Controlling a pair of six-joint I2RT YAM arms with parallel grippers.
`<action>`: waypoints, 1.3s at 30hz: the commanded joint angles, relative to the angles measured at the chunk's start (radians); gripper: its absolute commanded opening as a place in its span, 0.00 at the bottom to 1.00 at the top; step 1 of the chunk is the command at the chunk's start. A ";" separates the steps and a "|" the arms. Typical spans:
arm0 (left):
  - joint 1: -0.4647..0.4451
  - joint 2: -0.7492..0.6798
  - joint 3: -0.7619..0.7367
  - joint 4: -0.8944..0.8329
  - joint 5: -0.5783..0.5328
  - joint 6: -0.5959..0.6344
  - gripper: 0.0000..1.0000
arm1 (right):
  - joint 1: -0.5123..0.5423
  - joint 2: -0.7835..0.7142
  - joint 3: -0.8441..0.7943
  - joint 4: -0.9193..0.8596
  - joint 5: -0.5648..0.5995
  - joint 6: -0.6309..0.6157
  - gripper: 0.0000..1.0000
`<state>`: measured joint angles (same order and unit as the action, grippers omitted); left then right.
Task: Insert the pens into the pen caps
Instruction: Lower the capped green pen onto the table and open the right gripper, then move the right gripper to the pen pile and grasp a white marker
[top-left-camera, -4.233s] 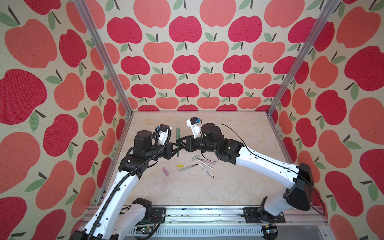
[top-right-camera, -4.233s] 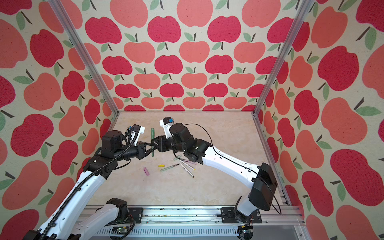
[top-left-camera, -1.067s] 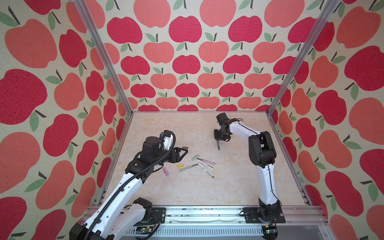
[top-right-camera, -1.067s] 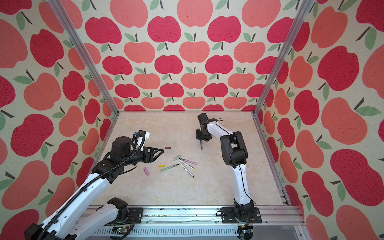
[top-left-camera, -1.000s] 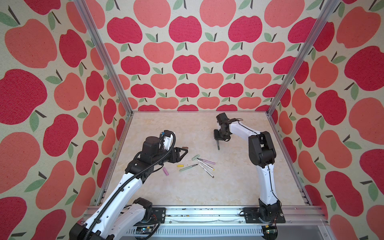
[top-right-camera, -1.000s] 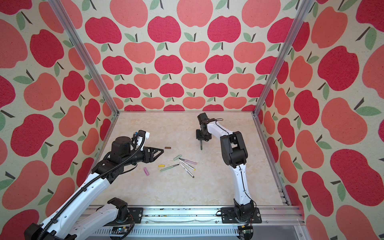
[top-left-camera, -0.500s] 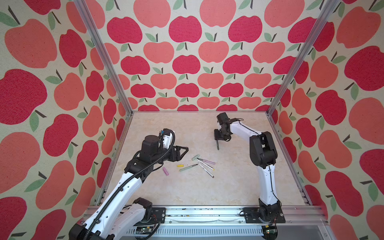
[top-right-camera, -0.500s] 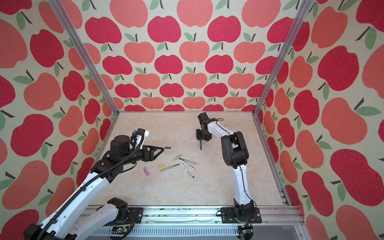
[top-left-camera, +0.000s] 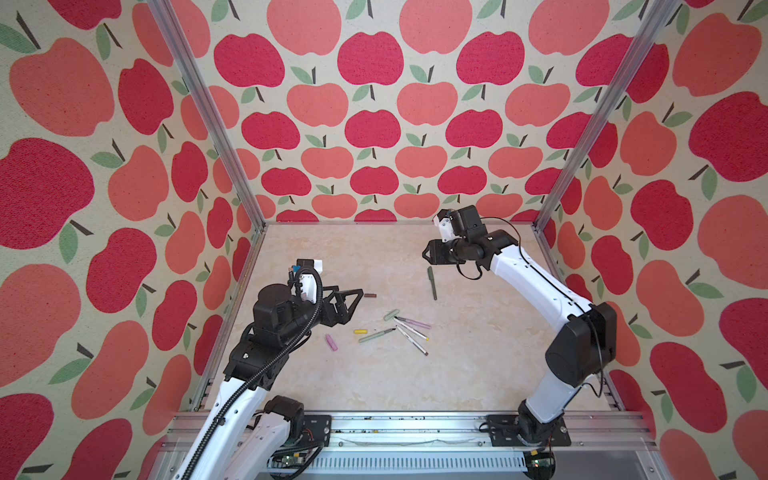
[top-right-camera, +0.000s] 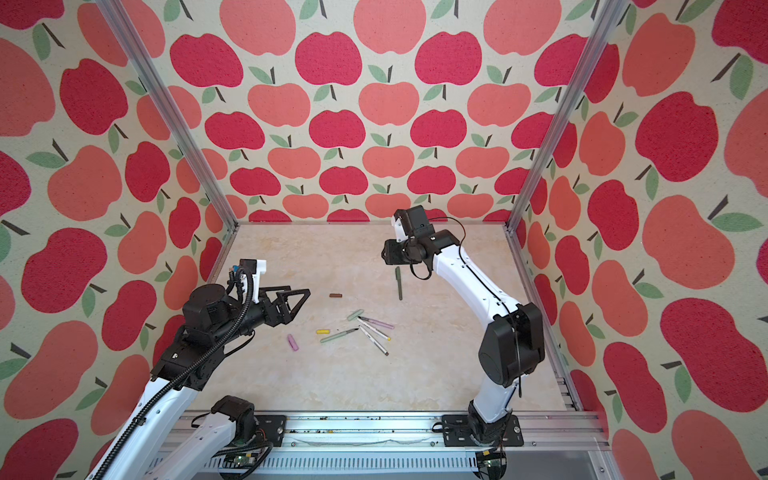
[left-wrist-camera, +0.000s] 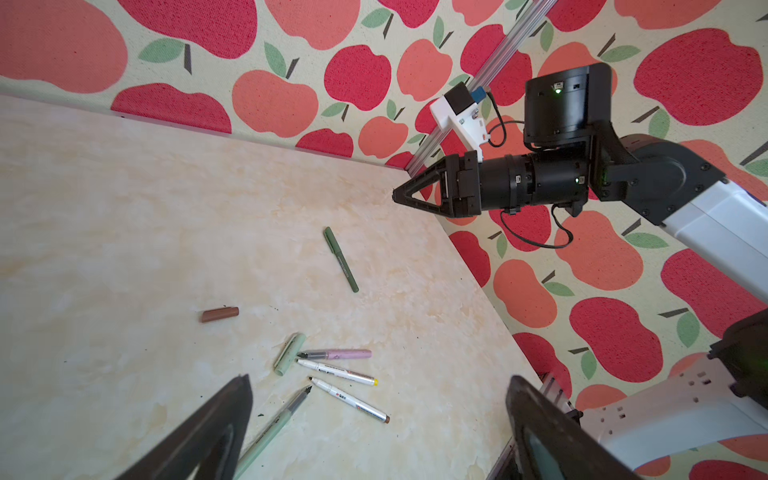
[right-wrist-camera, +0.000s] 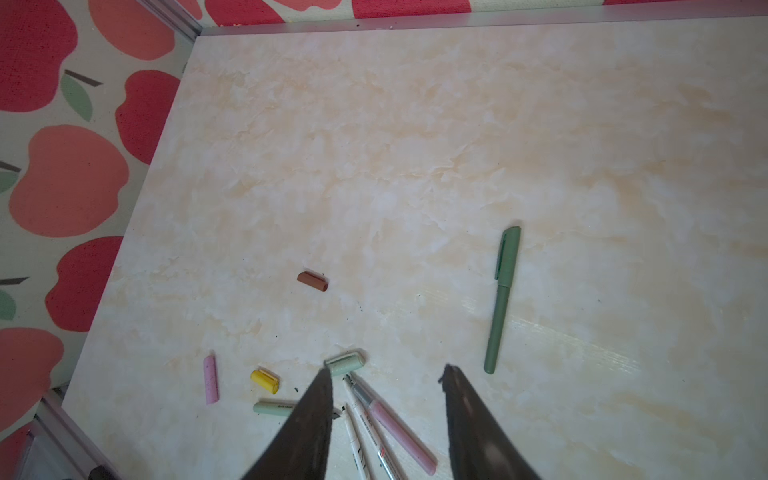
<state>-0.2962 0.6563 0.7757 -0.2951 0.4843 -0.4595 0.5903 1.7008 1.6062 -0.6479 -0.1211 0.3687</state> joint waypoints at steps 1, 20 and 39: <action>0.015 -0.063 -0.029 -0.007 -0.079 -0.040 0.98 | 0.071 -0.040 -0.035 -0.058 0.001 -0.045 0.46; 0.020 -0.404 -0.205 -0.312 -0.238 -0.337 0.98 | 0.339 -0.056 -0.140 -0.343 0.129 -0.130 0.46; 0.021 -0.299 -0.271 -0.234 -0.256 -0.423 0.98 | 0.323 0.225 -0.207 -0.156 0.195 -0.314 0.35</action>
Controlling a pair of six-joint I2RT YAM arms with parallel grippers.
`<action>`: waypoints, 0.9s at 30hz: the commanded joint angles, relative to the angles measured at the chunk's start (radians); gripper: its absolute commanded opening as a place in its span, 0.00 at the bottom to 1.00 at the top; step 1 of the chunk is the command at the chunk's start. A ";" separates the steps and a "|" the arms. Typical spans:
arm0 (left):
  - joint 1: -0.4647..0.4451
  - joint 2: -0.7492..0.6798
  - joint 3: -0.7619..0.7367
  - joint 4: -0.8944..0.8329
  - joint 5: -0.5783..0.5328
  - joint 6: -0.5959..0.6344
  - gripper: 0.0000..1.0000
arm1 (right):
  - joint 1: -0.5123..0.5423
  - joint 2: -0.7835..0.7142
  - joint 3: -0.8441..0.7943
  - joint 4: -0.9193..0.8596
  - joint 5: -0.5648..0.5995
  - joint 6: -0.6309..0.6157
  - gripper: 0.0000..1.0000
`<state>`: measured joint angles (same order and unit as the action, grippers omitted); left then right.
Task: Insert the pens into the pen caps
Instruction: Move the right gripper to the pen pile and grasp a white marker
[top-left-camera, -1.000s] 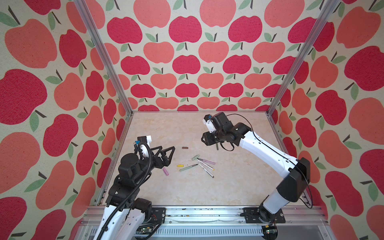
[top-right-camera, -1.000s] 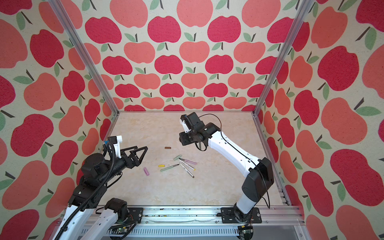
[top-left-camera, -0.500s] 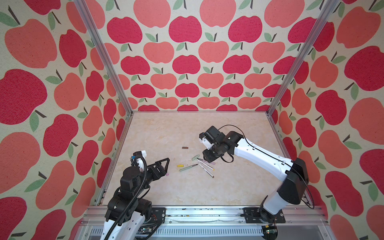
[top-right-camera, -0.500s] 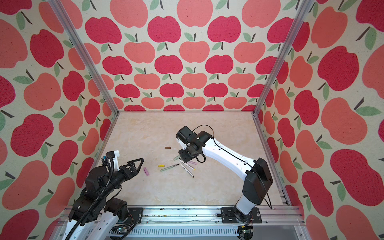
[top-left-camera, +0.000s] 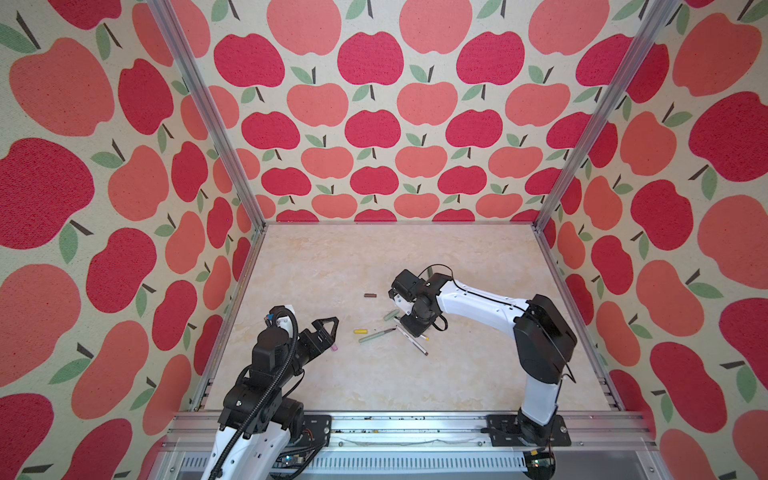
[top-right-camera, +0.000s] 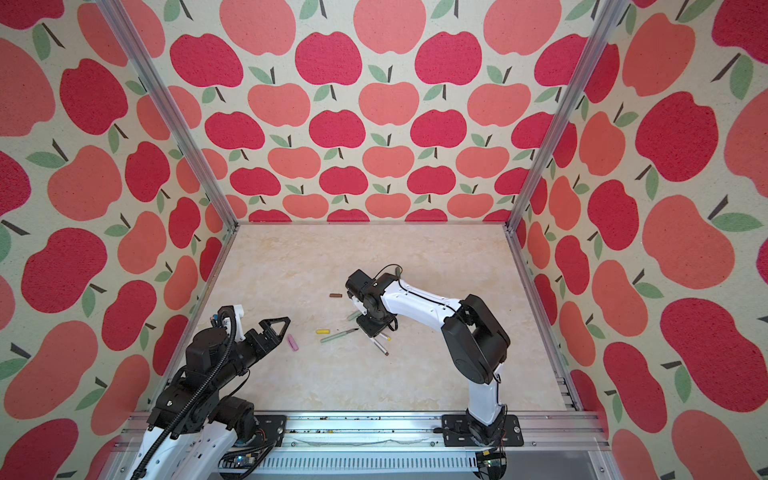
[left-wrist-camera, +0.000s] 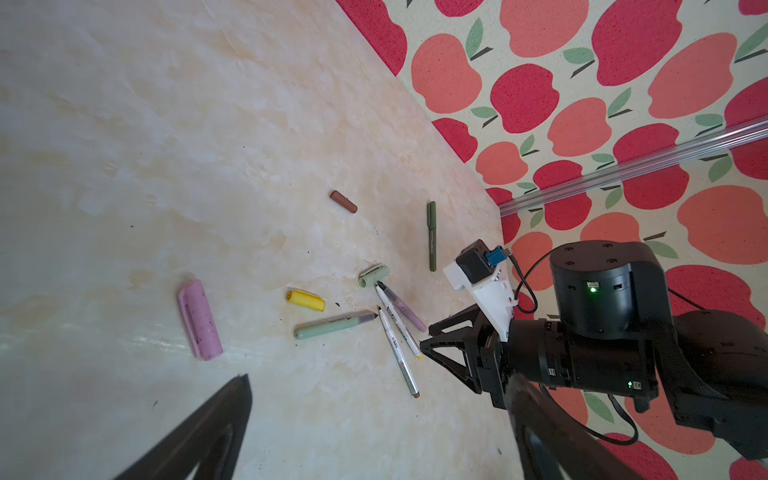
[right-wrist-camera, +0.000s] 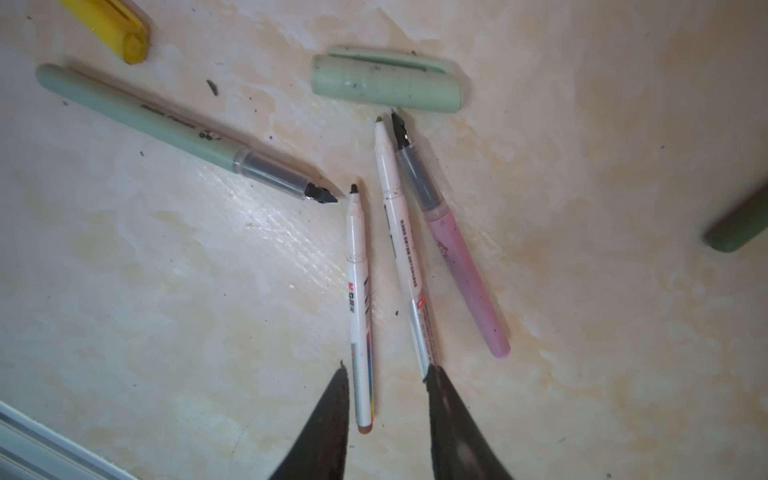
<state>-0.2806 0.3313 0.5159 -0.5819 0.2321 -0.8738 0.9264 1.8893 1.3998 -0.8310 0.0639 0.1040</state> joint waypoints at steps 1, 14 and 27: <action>0.006 0.041 -0.010 0.066 -0.001 -0.010 0.98 | -0.016 0.054 0.006 0.029 0.007 -0.055 0.35; 0.012 0.137 -0.011 0.145 0.011 0.003 0.99 | -0.026 0.152 0.032 0.058 -0.028 -0.070 0.31; 0.027 0.166 -0.026 0.195 0.036 0.006 0.99 | 0.005 0.248 0.112 0.037 -0.047 -0.087 0.24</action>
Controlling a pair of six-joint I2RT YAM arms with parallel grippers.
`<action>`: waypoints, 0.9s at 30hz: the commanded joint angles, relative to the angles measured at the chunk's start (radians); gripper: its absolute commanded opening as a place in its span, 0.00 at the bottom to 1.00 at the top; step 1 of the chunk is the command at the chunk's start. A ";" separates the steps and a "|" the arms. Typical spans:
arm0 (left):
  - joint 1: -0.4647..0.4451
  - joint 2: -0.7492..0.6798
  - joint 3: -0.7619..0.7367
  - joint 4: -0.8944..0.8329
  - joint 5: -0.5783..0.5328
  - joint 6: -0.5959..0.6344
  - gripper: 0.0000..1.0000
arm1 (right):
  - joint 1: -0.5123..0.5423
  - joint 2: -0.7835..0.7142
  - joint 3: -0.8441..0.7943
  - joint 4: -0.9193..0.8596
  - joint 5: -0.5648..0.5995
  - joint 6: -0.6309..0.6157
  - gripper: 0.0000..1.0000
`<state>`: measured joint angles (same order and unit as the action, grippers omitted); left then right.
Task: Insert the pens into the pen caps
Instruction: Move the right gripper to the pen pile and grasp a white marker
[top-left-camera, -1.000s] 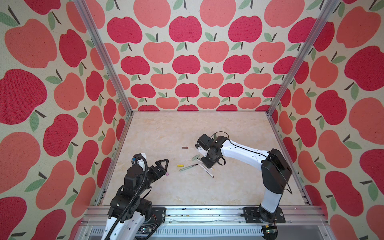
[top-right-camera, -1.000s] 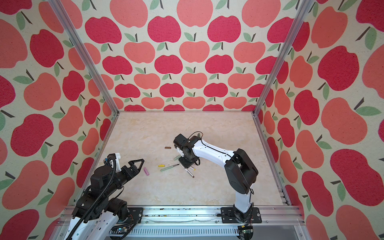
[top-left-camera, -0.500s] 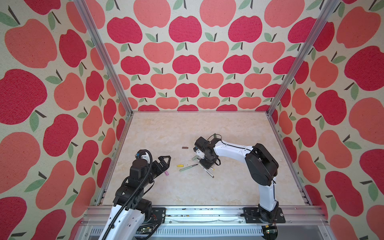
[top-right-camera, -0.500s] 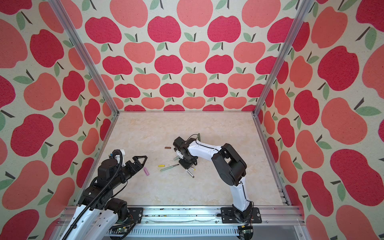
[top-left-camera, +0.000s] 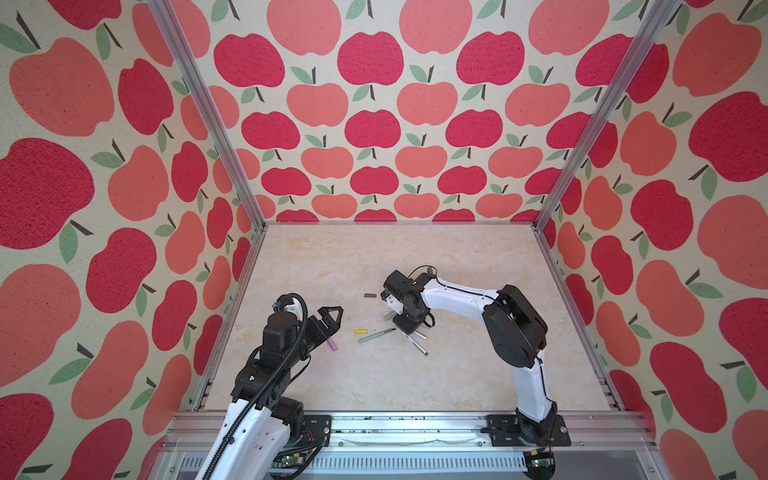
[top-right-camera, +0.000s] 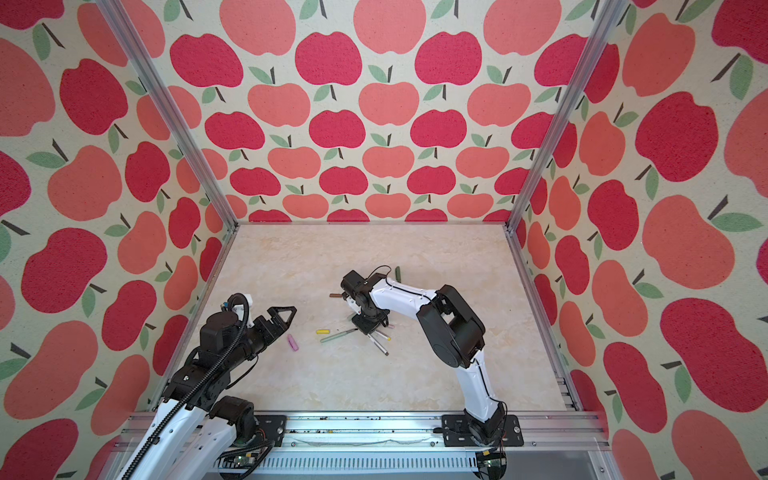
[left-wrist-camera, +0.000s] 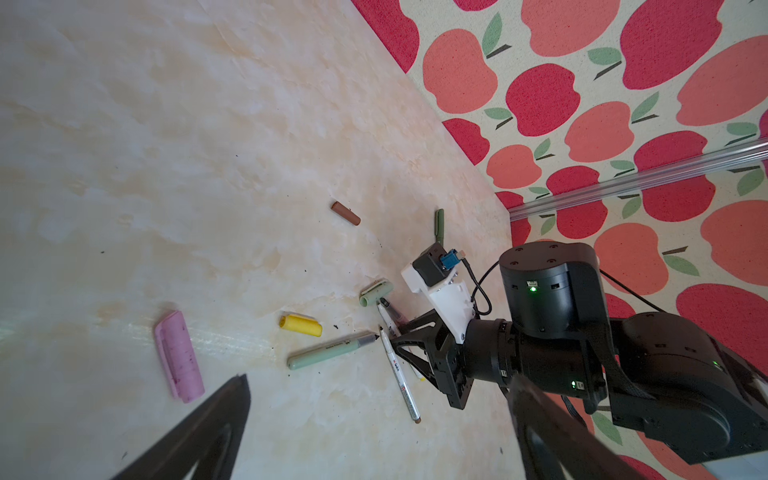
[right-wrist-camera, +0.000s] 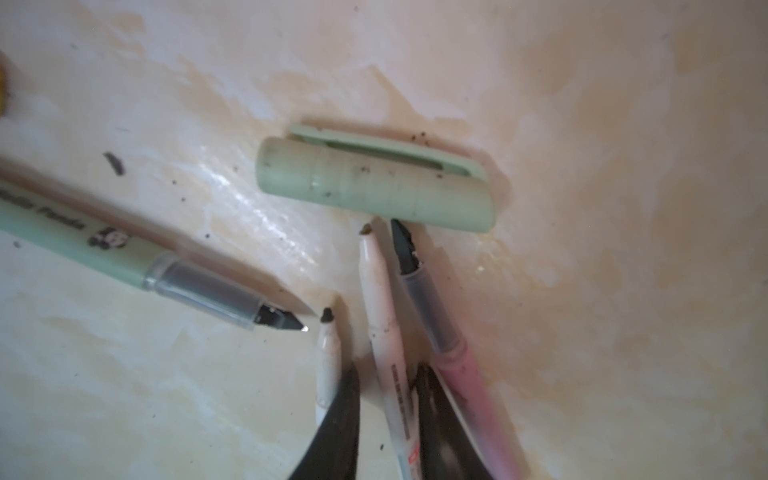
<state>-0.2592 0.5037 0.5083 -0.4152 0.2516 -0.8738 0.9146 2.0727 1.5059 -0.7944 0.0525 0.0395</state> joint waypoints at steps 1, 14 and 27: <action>0.008 -0.010 -0.019 0.028 0.017 0.007 0.99 | 0.017 0.068 0.010 -0.001 -0.036 -0.023 0.23; 0.023 -0.038 -0.027 0.018 0.036 0.012 1.00 | 0.030 0.074 0.034 -0.037 -0.013 -0.039 0.12; 0.031 -0.062 -0.031 0.025 0.049 0.034 1.00 | 0.032 -0.021 0.102 -0.113 0.041 -0.048 0.11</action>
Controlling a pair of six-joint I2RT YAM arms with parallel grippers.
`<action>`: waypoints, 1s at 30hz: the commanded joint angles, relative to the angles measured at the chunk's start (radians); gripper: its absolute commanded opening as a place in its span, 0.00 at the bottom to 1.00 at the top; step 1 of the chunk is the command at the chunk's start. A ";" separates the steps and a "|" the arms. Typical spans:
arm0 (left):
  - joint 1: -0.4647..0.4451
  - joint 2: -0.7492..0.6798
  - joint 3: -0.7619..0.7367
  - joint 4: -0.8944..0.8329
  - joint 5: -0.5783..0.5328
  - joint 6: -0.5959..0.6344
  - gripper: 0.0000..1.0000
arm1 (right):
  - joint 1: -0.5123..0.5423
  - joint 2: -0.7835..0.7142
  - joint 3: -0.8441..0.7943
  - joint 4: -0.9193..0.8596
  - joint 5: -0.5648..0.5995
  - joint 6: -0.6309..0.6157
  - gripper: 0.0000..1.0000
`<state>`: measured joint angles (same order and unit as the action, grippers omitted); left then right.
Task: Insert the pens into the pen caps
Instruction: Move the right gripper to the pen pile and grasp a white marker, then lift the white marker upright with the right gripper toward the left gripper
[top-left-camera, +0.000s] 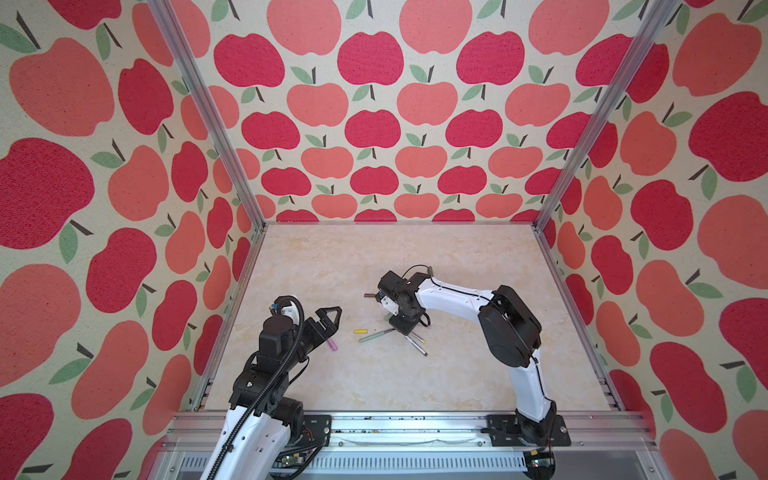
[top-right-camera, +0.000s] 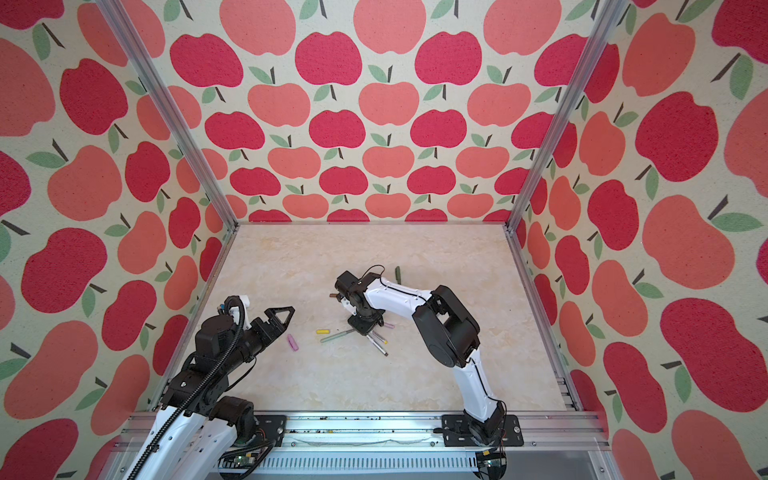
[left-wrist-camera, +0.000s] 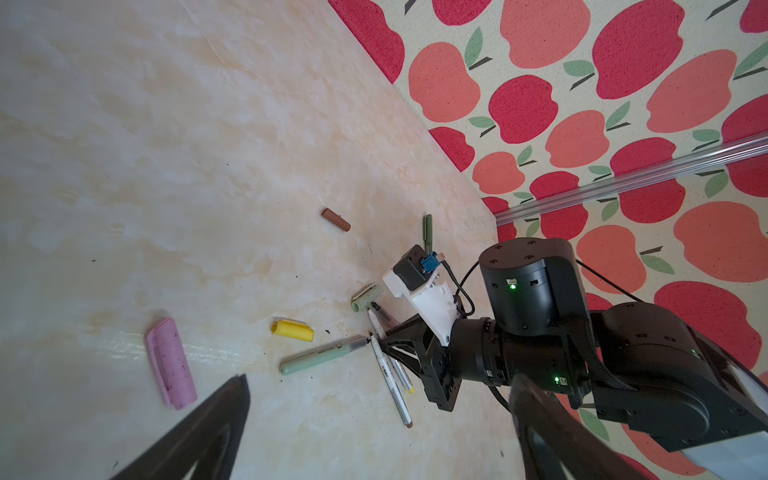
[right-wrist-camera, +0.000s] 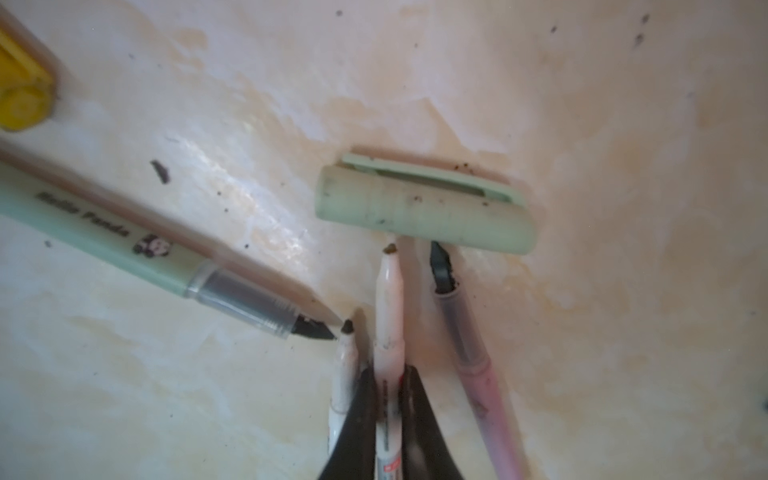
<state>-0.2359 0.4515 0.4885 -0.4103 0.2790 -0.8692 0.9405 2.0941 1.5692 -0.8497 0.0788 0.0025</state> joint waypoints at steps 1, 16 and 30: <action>0.007 -0.008 -0.011 0.026 0.026 0.037 1.00 | 0.006 -0.056 0.044 -0.063 0.017 -0.008 0.11; 0.020 0.110 0.080 0.119 0.280 0.189 0.99 | -0.035 -0.227 0.074 -0.011 -0.110 0.170 0.11; 0.019 0.251 0.159 0.315 0.654 0.165 0.92 | -0.152 -0.438 0.015 0.314 -0.445 0.513 0.11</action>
<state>-0.2199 0.6979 0.6189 -0.1875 0.8291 -0.6910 0.7948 1.6905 1.5990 -0.6277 -0.2630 0.4004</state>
